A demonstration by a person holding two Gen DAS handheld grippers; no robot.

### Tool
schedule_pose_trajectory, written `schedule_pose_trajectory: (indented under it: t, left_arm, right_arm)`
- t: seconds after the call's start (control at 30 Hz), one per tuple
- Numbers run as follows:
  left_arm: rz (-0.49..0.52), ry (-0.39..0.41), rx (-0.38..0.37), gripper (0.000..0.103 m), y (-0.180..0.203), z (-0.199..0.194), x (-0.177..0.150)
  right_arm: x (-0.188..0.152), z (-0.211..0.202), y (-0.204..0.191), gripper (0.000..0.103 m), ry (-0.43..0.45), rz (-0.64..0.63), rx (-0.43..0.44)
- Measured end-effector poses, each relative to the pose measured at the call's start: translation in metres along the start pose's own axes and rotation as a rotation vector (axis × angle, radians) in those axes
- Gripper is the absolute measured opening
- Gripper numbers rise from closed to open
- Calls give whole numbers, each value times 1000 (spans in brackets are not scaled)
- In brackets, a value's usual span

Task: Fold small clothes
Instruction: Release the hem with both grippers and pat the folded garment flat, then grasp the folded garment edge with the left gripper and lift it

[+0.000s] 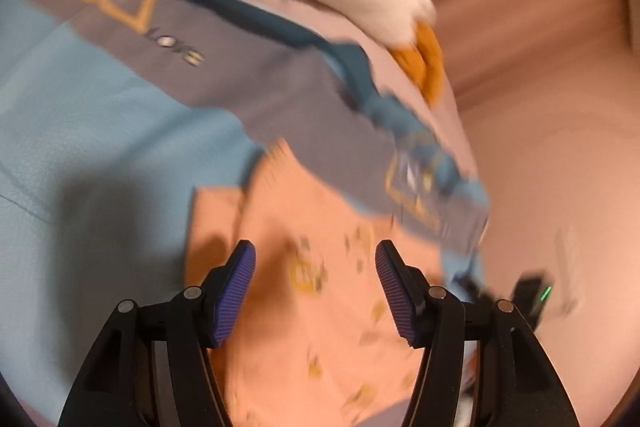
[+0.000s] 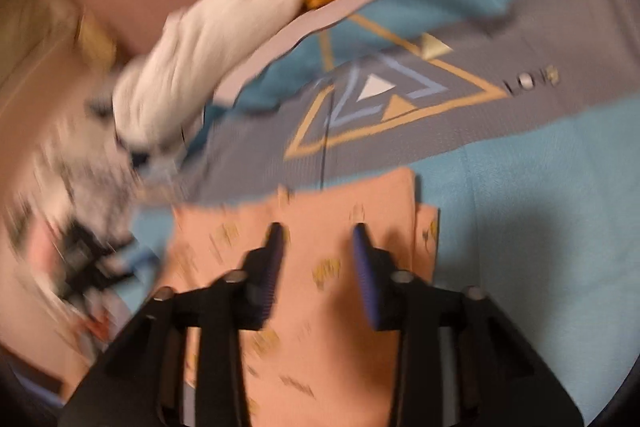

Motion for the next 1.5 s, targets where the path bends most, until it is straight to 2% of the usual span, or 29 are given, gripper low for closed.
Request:
schedule_pose_trajectory:
  t: [0.07,0.17,0.27,0.33,0.47,0.57,0.67,0.77,0.83,0.93,1.07,1.2,1.27,1.3,1.37,1.43,1.5]
  left_arm:
    - [91,-25,70,61,10,9,-20]
    - [176,-57,147,61,13,21,-51]
    - [204,-87,223,61,0,30,-75]
    - [205,-64,214,61,-8,27,-87]
    - [160,-77,168,61,-22,9,-112]
    - [147,-70,205,61,-32,-8,-125]
    - [103,-42,181,61,-38,-17,-117]
    - [42,-28,139,61,-46,-18,-100]
    - [11,-27,87,68,-47,-11,-87]
    - [-33,-26,34,70,-47,1,-64]
    - [-43,-33,14,70,-39,18,-36]
    - [-30,-59,3,70,-34,34,-18]
    - [-24,-67,-15,70,-33,38,-12]
    - [-27,-69,-27,70,-32,40,-9]
    - [-28,-67,-41,70,-32,40,-6]
    - [-17,-62,-18,67,-32,41,-6]
    - [0,-58,34,45,-33,42,-6]
  right_arm:
    - [-19,3,-3,21,-24,-68,-33]
    - [-45,14,-6,20,-82,-139,-105]
    - [-72,25,4,18,-129,-222,-276]
    - [-83,27,9,18,-137,-254,-328]
    - [-90,20,16,20,-140,-205,-282]
    - [-102,7,22,29,-159,-191,-304]
    - [-104,-7,13,34,-140,-190,-301]
    - [-99,-13,-9,37,-104,-211,-244]
    - [-94,-8,-26,38,-100,-225,-198]
    - [-86,9,-47,43,-108,-241,-140]
    - [-74,40,-75,43,-139,-255,-100]
    - [-51,73,-87,58,-160,-219,-89]
    - [-37,87,-91,58,-164,-183,-73]
    - [-28,96,-93,57,-165,-158,-60]
    - [-17,106,-97,50,-164,-137,-48]
    - [-7,117,-100,19,-158,-117,-64]
    - [0,133,-100,11,-172,-109,-95]
Point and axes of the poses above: each gripper's, at about its wrist camera, not at the fingertips, and z roughly the way its jaws point, y to its right, x to its top, the point moved 8 cm from there along z, roughly the way its jaws point, and after that the axes turned 14 degrees about -y, right-handed, at the moved point
